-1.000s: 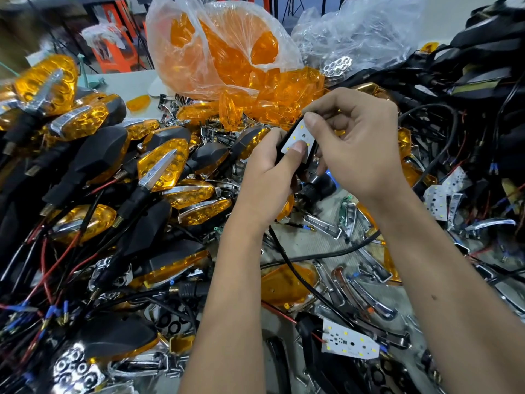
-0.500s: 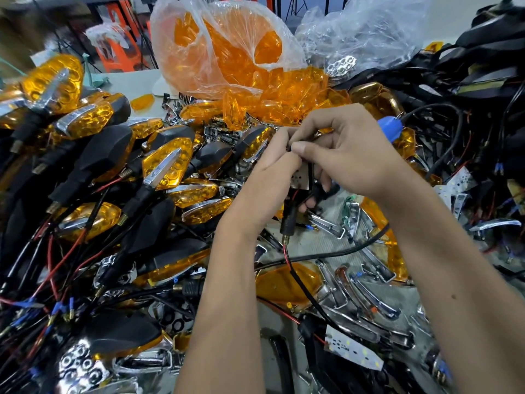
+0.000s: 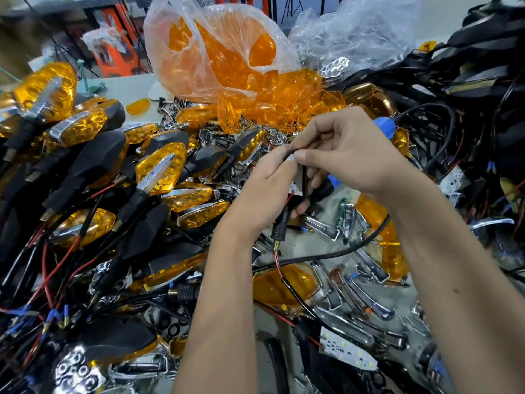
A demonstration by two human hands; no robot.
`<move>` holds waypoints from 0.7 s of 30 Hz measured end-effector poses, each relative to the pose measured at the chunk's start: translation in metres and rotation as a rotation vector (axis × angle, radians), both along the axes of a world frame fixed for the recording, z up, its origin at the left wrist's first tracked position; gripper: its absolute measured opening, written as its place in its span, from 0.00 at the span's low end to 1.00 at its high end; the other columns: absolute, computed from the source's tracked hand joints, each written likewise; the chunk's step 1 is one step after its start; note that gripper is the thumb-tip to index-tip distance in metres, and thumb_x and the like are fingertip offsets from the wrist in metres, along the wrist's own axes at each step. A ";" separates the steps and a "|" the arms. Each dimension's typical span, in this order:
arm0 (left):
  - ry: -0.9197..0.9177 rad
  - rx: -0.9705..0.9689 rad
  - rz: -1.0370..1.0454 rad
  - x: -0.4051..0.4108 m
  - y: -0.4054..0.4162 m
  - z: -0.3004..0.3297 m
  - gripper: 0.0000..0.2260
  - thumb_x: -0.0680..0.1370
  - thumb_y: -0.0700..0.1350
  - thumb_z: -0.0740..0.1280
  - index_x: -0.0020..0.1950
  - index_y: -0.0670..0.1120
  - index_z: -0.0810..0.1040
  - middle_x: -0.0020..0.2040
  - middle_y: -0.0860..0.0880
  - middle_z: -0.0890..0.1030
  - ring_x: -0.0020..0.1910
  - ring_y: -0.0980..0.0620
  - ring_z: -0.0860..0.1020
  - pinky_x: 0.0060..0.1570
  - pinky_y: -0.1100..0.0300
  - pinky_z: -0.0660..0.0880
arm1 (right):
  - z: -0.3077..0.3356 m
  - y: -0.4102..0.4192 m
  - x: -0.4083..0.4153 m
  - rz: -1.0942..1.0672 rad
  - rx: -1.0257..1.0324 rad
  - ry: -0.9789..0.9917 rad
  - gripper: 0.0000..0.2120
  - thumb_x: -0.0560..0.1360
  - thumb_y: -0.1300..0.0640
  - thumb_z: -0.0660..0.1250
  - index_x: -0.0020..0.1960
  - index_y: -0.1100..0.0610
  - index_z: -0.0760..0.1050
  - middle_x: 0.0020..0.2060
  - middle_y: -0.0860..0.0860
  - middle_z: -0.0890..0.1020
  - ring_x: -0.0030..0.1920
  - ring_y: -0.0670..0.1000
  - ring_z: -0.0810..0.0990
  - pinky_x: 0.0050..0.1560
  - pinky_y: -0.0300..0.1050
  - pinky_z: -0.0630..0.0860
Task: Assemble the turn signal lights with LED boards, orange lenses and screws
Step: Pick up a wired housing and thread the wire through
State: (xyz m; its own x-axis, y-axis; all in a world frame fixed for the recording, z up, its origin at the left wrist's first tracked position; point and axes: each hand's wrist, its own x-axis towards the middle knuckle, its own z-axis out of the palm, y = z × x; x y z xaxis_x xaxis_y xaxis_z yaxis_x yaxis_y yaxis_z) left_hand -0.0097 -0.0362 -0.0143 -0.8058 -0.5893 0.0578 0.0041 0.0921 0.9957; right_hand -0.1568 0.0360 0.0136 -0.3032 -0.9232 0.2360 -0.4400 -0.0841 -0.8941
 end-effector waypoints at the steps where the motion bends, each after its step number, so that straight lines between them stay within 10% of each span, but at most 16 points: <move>1: 0.002 -0.002 -0.005 0.000 0.000 0.000 0.12 0.87 0.40 0.53 0.58 0.32 0.72 0.39 0.44 0.77 0.34 0.47 0.74 0.28 0.59 0.72 | 0.000 0.001 0.000 -0.001 0.002 0.010 0.01 0.77 0.70 0.72 0.48 0.68 0.81 0.32 0.59 0.82 0.26 0.52 0.82 0.31 0.41 0.80; 12: 0.038 0.014 0.102 0.002 -0.007 0.001 0.13 0.84 0.38 0.53 0.55 0.38 0.77 0.34 0.46 0.78 0.26 0.47 0.73 0.24 0.59 0.67 | -0.004 -0.002 -0.003 -0.066 -0.008 -0.033 0.05 0.82 0.60 0.70 0.53 0.62 0.82 0.40 0.59 0.84 0.36 0.58 0.84 0.36 0.49 0.84; 17: 0.065 0.110 0.300 0.016 -0.022 0.000 0.11 0.83 0.37 0.53 0.50 0.42 0.75 0.35 0.46 0.78 0.27 0.48 0.74 0.26 0.59 0.68 | -0.016 -0.004 -0.008 -0.110 0.255 0.522 0.14 0.84 0.48 0.64 0.47 0.55 0.81 0.40 0.52 0.83 0.42 0.54 0.79 0.49 0.53 0.78; 21: 0.055 0.211 0.424 0.022 -0.029 -0.002 0.11 0.82 0.38 0.53 0.48 0.43 0.74 0.34 0.47 0.78 0.26 0.49 0.74 0.25 0.61 0.69 | -0.021 -0.008 -0.003 -0.103 0.411 0.583 0.20 0.85 0.42 0.60 0.43 0.51 0.83 0.41 0.50 0.84 0.44 0.51 0.79 0.66 0.58 0.68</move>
